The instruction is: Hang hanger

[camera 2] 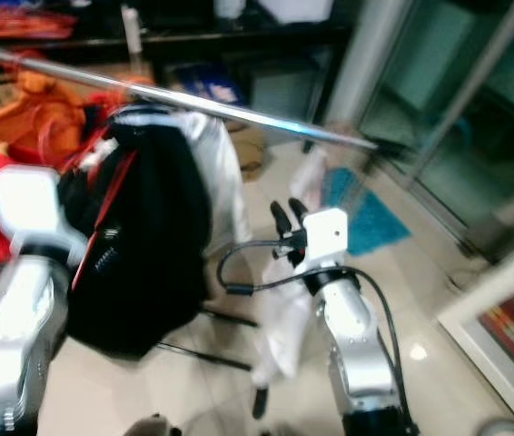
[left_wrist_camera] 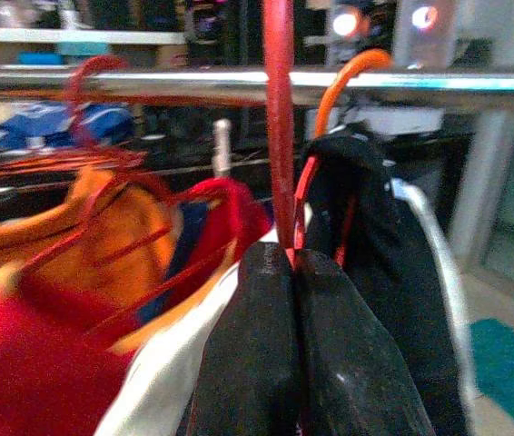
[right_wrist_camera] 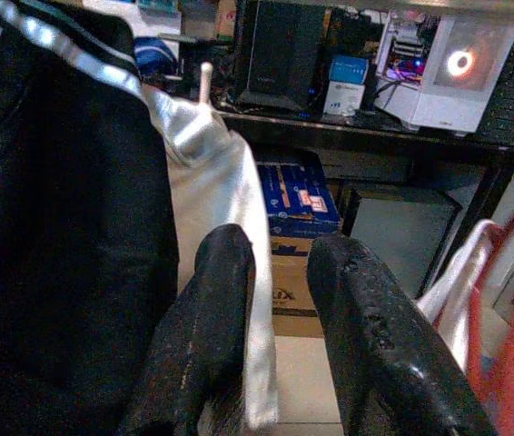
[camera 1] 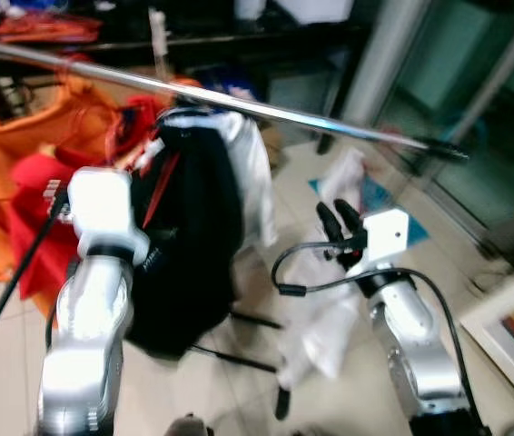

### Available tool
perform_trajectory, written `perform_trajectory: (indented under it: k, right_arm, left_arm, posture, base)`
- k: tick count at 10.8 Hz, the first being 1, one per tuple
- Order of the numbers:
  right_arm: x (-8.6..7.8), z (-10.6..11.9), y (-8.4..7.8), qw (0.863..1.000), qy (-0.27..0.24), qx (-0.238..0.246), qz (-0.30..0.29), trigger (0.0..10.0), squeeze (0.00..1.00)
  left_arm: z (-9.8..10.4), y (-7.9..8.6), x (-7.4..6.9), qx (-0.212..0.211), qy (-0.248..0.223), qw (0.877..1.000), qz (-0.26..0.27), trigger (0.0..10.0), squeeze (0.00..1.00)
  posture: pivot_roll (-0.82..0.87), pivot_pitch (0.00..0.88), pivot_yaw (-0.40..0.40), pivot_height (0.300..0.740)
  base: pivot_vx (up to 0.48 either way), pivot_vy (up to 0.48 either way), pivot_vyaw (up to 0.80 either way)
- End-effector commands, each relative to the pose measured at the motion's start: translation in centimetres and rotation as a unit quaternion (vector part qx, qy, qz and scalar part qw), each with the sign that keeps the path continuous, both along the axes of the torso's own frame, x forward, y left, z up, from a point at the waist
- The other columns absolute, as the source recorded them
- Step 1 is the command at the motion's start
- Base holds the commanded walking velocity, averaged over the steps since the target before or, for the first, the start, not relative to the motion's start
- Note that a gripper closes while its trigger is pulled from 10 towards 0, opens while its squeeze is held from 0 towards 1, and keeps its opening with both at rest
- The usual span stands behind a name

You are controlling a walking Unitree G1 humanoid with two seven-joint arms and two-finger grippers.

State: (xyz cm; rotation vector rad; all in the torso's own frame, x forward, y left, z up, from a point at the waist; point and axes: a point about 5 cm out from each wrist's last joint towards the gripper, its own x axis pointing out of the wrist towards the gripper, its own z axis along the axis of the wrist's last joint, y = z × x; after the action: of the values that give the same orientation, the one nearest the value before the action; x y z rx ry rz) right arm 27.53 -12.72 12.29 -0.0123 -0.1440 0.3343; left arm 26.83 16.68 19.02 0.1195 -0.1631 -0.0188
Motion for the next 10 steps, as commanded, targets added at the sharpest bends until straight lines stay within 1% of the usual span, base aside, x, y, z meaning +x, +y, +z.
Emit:
perform_trajectory:
  k: [1, 2, 3, 4, 5, 7, 8, 9, 10]
  right_arm:
    - [-0.1, -0.2, -1.2, 1.000, 0.003, -0.006, -0.022, 10.0, 0.00]
    - [-0.1, -0.2, -1.2, 1.000, 0.003, -0.006, -0.024, 10.0, 0.00]
    - [0.0, -0.2, -1.2, 1.000, 0.003, -0.006, -0.025, 10.0, 0.00]
    - [0.0, -0.3, -1.0, 1.000, 0.005, -0.006, -0.023, 10.0, 0.00]
    - [0.0, -0.3, -0.9, 1.000, 0.007, -0.006, -0.022, 10.0, 0.00]
    - [0.1, -0.5, -0.6, 1.000, 0.013, -0.007, -0.016, 10.0, 0.00]
    - [0.0, -0.5, -0.5, 1.000, 0.014, -0.008, -0.015, 10.0, 0.00]
    - [-0.2, -0.7, -0.3, 1.000, 0.020, -0.009, -0.010, 10.0, 0.00]
    - [-0.3, -0.8, -0.3, 1.000, 0.021, -0.010, -0.010, 10.0, 0.00]
  left_arm:
    - [0.1, -0.8, 0.6, -0.010, 0.002, 0.999, -0.031, 10.0, 0.00]
    - [0.1, -0.7, 1.0, -0.015, 0.007, 0.999, -0.035, 10.0, 0.00]
    - [0.4, -0.6, 1.6, -0.017, 0.006, 0.999, -0.044, 10.0, 0.00]
    - [0.9, -0.6, 2.8, -0.023, 0.017, 0.997, -0.065, 10.0, 0.00]
    - [1.0, -0.6, 3.5, -0.023, 0.022, 0.997, -0.076, 10.0, 0.00]
    - [1.5, 0.0, 6.0, -0.041, 0.033, 0.994, -0.095, 10.0, 0.00]
    - [1.6, 0.1, 6.5, -0.045, 0.036, 0.994, -0.097, 10.0, 0.00]
    - [2.5, 1.5, 8.6, -0.043, 0.033, 0.995, -0.084, 10.0, 0.00]
    - [2.7, 1.7, 9.0, -0.049, 0.036, 0.994, -0.089, 10.0, 0.00]
  posture:
    - [0.11, 0.078, -0.057, 0.740]
    - [0.11, 0.077, -0.057, 0.740]
    - [0.11, 0.077, -0.058, 0.740]
    - [0.11, 0.078, -0.059, 0.740]
    - [0.12, 0.079, -0.060, 0.740]
    - [0.11, 0.084, -0.058, 0.740]
    - [0.11, 0.086, -0.057, 0.740]
    - [0.11, 0.090, -0.057, 0.740]
    - [0.10, 0.092, -0.055, 0.740]
  base:
    - [0.000, 0.000, 0.00]
    - [0.000, 0.000, 0.00]
    - [0.000, 0.000, 0.00]
    - [0.000, 0.000, 0.00]
    - [0.000, 0.000, 0.00]
    - [0.000, 0.000, 0.00]
    - [0.000, 0.000, 0.00]
    - [0.000, 0.000, 0.00]
    - [0.000, 0.000, 0.00]
